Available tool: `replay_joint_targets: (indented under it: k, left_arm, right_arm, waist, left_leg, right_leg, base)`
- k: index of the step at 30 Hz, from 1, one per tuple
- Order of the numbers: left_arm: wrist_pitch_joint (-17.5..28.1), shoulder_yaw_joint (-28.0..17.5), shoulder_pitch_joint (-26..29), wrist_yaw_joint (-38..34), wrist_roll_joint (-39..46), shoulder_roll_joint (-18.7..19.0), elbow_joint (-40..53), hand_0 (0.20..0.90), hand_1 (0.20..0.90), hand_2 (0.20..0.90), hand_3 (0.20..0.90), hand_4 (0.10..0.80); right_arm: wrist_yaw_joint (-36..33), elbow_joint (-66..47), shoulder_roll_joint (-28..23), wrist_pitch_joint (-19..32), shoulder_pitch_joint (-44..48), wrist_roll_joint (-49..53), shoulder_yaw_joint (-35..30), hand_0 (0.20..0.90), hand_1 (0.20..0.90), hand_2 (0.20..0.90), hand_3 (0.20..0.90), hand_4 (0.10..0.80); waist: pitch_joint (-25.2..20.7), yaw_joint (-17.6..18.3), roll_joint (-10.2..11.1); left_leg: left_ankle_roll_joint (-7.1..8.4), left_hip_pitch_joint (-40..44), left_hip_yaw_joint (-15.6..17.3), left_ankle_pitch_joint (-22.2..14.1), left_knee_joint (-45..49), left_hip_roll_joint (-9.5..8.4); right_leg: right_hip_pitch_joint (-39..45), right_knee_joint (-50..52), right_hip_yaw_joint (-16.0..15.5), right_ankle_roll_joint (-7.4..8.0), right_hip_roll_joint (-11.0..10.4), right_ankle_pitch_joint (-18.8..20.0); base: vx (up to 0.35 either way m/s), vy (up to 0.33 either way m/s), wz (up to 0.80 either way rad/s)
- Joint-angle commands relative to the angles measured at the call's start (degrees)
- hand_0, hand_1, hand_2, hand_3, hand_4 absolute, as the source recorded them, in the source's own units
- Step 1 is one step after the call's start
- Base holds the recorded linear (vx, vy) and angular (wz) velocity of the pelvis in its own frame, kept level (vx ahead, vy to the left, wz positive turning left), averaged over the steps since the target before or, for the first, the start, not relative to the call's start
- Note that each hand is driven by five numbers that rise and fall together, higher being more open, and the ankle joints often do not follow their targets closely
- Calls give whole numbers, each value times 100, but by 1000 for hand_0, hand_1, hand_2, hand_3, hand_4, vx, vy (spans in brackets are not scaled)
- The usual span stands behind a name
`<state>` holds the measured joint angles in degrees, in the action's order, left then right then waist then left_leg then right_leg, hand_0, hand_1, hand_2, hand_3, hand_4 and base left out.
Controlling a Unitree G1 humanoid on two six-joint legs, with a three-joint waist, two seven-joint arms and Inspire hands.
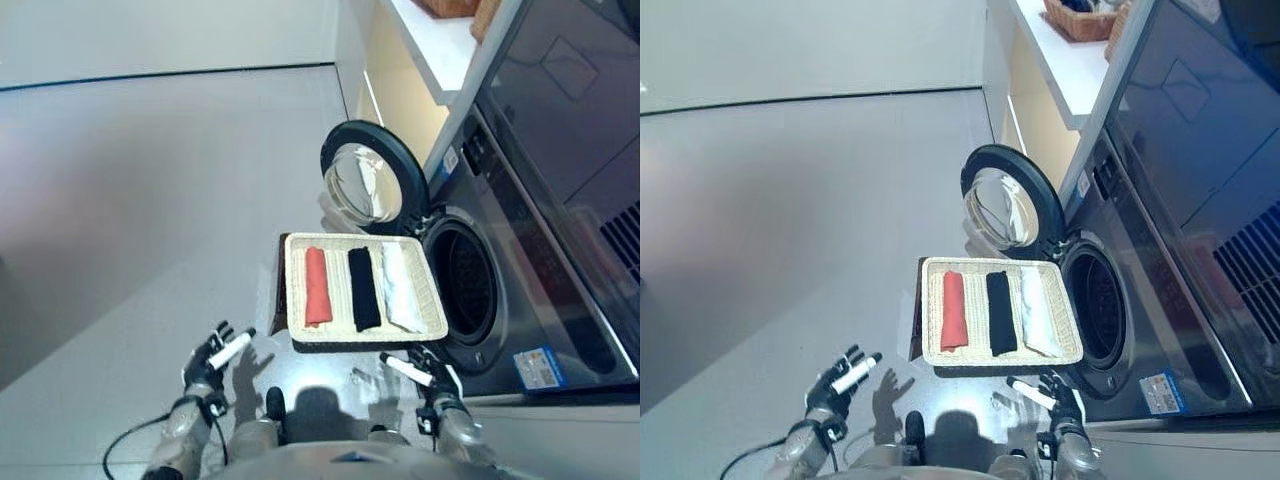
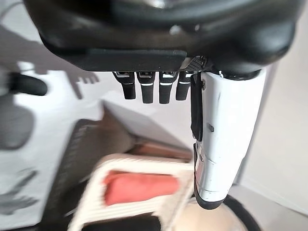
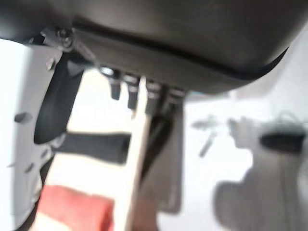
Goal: Pick up the clothes and place them into the washing machine
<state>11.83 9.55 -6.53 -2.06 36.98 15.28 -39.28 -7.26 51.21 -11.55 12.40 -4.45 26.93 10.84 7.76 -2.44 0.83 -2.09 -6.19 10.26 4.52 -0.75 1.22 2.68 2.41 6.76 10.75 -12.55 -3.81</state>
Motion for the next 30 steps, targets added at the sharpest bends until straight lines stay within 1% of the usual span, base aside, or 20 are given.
replay_joint_targets:
  k: [1, 4, 6, 7, 8, 10, 11, 12, 13, 14, 15, 16, 17, 19, 20, 21, 23, 25, 28, 30]
  left_arm:
    - [381, -3, -98, 4, 46, 44, 431, 900, 900, 900, 900, 800]
    - [363, 7, -102, 22, 24, 19, 384, 900, 900, 900, 900, 800]
    - [335, 38, -121, 66, 36, 0, 390, 900, 900, 900, 900, 800]
    - [316, 51, -121, 99, 45, -2, 411, 900, 900, 900, 900, 800]
    - [301, 59, -113, 121, 48, 16, 456, 900, 900, 900, 900, 800]
    - [275, 78, -90, 151, 3, 55, 543, 900, 900, 900, 900, 800]
    - [273, 76, -89, 150, 2, 53, 544, 900, 900, 900, 900, 800]
    - [263, 91, -58, 158, -45, 105, 592, 900, 900, 900, 900, 800]
    - [256, 88, -48, 174, -42, 122, 620, 900, 900, 900, 900, 800]
    - [256, 88, -48, 174, -42, 122, 620, 900, 900, 900, 900, 800]
    - [238, 48, -76, 179, -57, 119, 600, 900, 900, 900, 900, 800]
    - [236, 36, -75, 182, -59, 114, 554, 900, 900, 900, 900, 800]
    - [235, 25, -89, 182, -49, 102, 520, 900, 900, 900, 900, 800]
    - [244, 10, -87, 178, -30, 102, 467, 900, 900, 900, 900, 800]
    - [253, -4, -92, 179, -13, 98, 439, 900, 900, 900, 900, 800]
    - [258, -13, -104, 179, -8, 98, 447, 900, 900, 900, 900, 800]
    - [264, -53, -137, 169, -47, 121, 436, 900, 900, 900, 900, 800]
    - [260, -120, -210, 168, -50, 131, 476, 900, 900, 900, 900, 800]
    - [235, -134, -349, 192, -115, 142, 573, 900, 900, 900, 900, 800]
    - [228, -130, -378, 201, -119, 134, 593, 900, 900, 900, 900, 800]
  right_arm:
    - [-27, -422, -362, 304, 197, -100, -168, 900, 900, 900, 900, 800]
    - [-18, -391, -353, 297, 210, -79, -224, 900, 900, 900, 900, 800]
    - [7, -397, -362, 296, 214, -48, -267, 900, 900, 900, 900, 800]
    - [22, -419, -377, 293, 226, -42, -286, 900, 900, 900, 900, 800]
    - [26, -446, -395, 295, 252, -30, -292, 900, 900, 900, 900, 800]
    - [42, -477, -407, 299, 302, -22, -291, 900, 900, 900, 900, 800]
    - [43, -476, -408, 300, 305, -22, -291, 900, 900, 900, 900, 800]
    - [36, -533, -405, 318, 334, 17, -285, 900, 900, 900, 900, 800]
    - [37, -566, -400, 317, 337, 9, -279, 900, 900, 900, 900, 800]
    - [37, -566, -400, 317, 338, 9, -278, 900, 900, 900, 900, 800]
    - [57, -602, -393, 301, 286, 2, -301, 900, 900, 900, 900, 800]
    - [53, -595, -385, 305, 269, 13, -317, 900, 900, 900, 900, 800]
    - [47, -590, -384, 303, 259, 25, -333, 900, 900, 900, 900, 800]
    - [45, -557, -381, 300, 271, 41, -358, 900, 900, 900, 900, 800]
    - [61, -561, -370, 293, 274, 38, -368, 900, 900, 900, 900, 800]
    - [66, -553, -372, 284, 266, 30, -377, 900, 900, 900, 900, 800]
    - [73, -551, -354, 259, 238, -7, -378, 900, 900, 900, 900, 800]
    - [92, -593, -352, 226, 182, -56, -362, 900, 900, 900, 900, 800]
    - [124, -754, -353, 215, 33, -116, -370, 900, 900, 900, 900, 800]
    - [156, -794, -344, 205, -52, -124, -369, 900, 900, 900, 900, 800]
  waist:
    - [-432, 67, 183]
    - [-490, 44, 278]
    - [-541, 39, 300]
    - [-558, 51, 276]
    - [-537, 63, 234]
    - [-426, 143, 115]
    - [-414, 145, 115]
    - [-284, 243, -2]
    - [-225, 277, -56]
    - [-223, 277, -55]
    - [-198, 322, -112]
    - [-221, 331, -108]
    - [-233, 348, -105]
    - [-156, 434, -53]
    - [-140, 458, 16]
    - [-92, 512, 43]
    - [-28, 589, 147]
    - [32, 624, 192]
    - [80, 666, 289]
    - [88, 629, 339]
  left_leg:
    - [391, -949, -354, 207, 663, 306]
    - [313, -918, -319, -10, 777, 157]
    - [231, -756, -283, -144, 765, 33]
    - [179, -632, -285, -203, 731, -34]
    - [124, -497, -316, -256, 679, -86]
    - [1, -258, -432, -361, 652, -145]
    - [2, -249, -434, -366, 655, -146]
    - [-97, -42, -538, -443, 677, -189]
    - [-132, 50, -582, -472, 683, -194]
    - [-132, 51, -583, -472, 683, -194]
    - [-152, 237, -638, -548, 633, -209]
    - [-143, 317, -619, -587, 597, -215]
    - [-100, 399, -630, -637, 554, -209]
    - [-3, 528, -730, -765, 587, -211]
    - [70, 595, -759, -818, 563, -229]
    - [122, 723, -827, -915, 547, -208]
    - [203, 912, -948, -1024, 520, -195]
    - [275, 1119, -1045, -1150, 496, -118]
    - [328, 1298, -1189, -1236, 417, -56]
    - [386, 1306, -1235, -1247, 366, -8]
  right_leg:
    - [563, -37, -68, -8, 31, 372]
    - [506, 48, -101, 160, -136, 815]
    - [406, 367, -110, 223, -252, 1281]
    - [313, 625, -106, 204, -273, 1501]
    - [172, 949, -88, 148, -268, 1664]
    - [-119, 1629, -53, -20, -184, 1914]
    - [-116, 1648, -52, -22, -185, 1901]
    - [-314, 2164, -84, -150, -133, 2028]
    - [-398, 2382, -109, -195, -122, 2077]
    - [-396, 2383, -109, -195, -123, 2076]
    - [-603, 2433, -340, -239, -179, 1886]
    - [-699, 2259, -470, -236, -234, 1773]
    - [-808, 1955, -632, -233, -293, 1553]
    - [-875, 1381, -841, -160, -447, 1391]
    - [-996, 914, -889, -81, -546, 1431]
    - [-995, 538, -949, -14, -589, 1492]
    - [-1187, 96, -816, 145, -669, 1802]
    - [-1284, -108, -771, 256, -673, 1990]
    - [-1405, -14, -650, 326, -606, 2111]
    - [-1362, 52, -842, 304, -577, 1945]
  base:
    - [88, 88, -16]
    - [104, 80, -14]
    - [119, 108, -11]
    - [120, 150, -7]
    - [104, 179, -6]
    - [82, 173, 1]
    - [120, 202, 23]
    - [114, 176, 31]
    - [116, 177, 30]
    - [140, 124, 47]
    - [173, 87, 39]
    - [260, 85, 14]
    - [231, -19, -8]
    - [226, -96, 7]
    - [242, -139, 14]
    - [252, -149, 20]
    - [255, -146, 17]
    - [244, -139, 25]
    - [167, -139, 39]
    - [66, -152, 52]
